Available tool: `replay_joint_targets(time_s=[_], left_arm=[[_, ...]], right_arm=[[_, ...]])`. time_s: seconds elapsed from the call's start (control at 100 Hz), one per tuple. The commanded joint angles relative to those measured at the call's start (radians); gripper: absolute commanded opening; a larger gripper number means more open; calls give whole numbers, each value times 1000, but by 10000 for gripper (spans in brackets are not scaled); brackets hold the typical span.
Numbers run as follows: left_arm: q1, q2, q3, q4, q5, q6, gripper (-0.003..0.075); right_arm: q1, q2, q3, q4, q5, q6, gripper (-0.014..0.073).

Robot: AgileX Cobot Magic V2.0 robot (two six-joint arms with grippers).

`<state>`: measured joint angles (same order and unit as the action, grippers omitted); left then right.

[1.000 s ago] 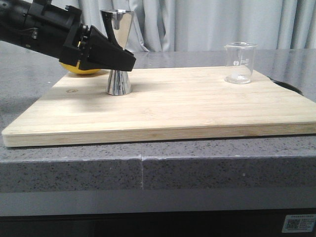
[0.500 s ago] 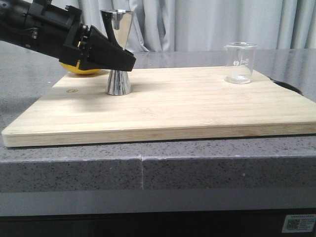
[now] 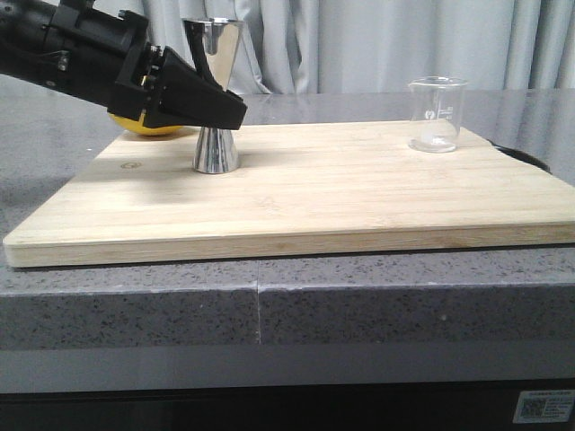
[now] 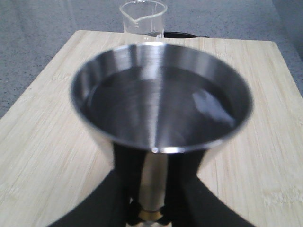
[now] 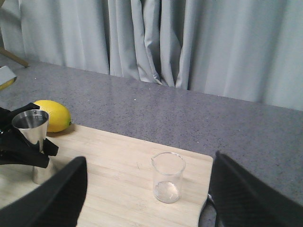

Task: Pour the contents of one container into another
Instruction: 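Set the jigger down and open the left gripper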

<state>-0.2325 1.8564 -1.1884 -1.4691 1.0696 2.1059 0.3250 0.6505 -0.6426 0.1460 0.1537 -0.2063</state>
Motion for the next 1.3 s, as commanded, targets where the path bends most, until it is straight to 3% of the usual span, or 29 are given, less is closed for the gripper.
replay_joint_targets(time_s=[0.0,0.21,0.87,1.29], left_arm=[[4,-47,-28,-54,50,-10,118],[4,-47,-28,-54,48,-10,169],[4,-47,-28,-54,26,-37,468],[4,-47,-28,17,8,-111,487]], right_arm=[[-7,-4,-29,2,-86,-2,492],[-7,-4,-29,2,-86,-2,492],[-7,-4,-29,2,-86,-2,492],[-7,-4,-29,2,-86,-2,491]])
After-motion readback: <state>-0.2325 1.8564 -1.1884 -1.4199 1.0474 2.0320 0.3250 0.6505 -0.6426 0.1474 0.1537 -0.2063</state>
